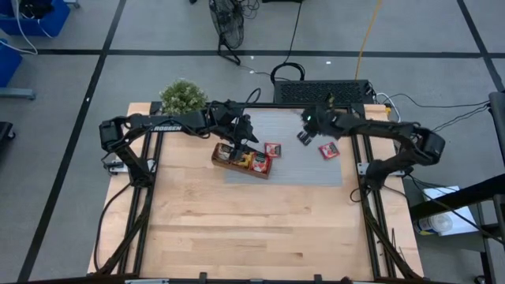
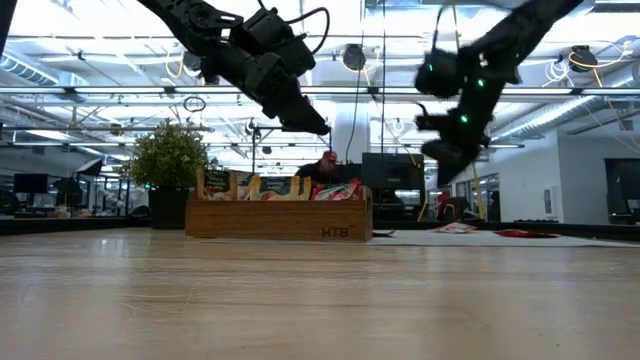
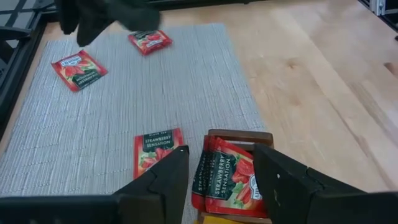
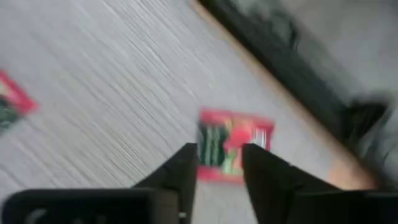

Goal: Pick & Place Tea
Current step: Put the red tea bag into the right section of the wooden organizer

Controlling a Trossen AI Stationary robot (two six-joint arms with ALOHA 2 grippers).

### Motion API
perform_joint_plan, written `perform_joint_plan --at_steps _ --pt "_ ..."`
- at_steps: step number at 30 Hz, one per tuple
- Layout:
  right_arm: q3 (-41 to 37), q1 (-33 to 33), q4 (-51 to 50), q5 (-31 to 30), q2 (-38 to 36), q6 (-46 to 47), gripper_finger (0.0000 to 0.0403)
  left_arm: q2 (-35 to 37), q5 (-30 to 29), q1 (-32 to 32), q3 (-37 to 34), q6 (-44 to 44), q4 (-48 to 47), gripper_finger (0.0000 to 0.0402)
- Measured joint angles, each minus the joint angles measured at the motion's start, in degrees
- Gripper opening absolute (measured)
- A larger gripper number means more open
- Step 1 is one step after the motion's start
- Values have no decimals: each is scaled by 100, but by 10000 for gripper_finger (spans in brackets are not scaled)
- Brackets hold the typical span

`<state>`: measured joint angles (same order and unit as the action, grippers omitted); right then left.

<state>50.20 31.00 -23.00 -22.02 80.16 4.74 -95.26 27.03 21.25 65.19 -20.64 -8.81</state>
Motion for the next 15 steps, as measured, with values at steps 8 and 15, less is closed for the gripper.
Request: perform_joint_plan --at_steps 8,15 --pt "-267 1685 454 1790 365 515 235 -1 -2 -17 0 -22 47 182" --pt "-269 2228 585 1763 560 418 256 -2 0 -17 0 -20 45 182"
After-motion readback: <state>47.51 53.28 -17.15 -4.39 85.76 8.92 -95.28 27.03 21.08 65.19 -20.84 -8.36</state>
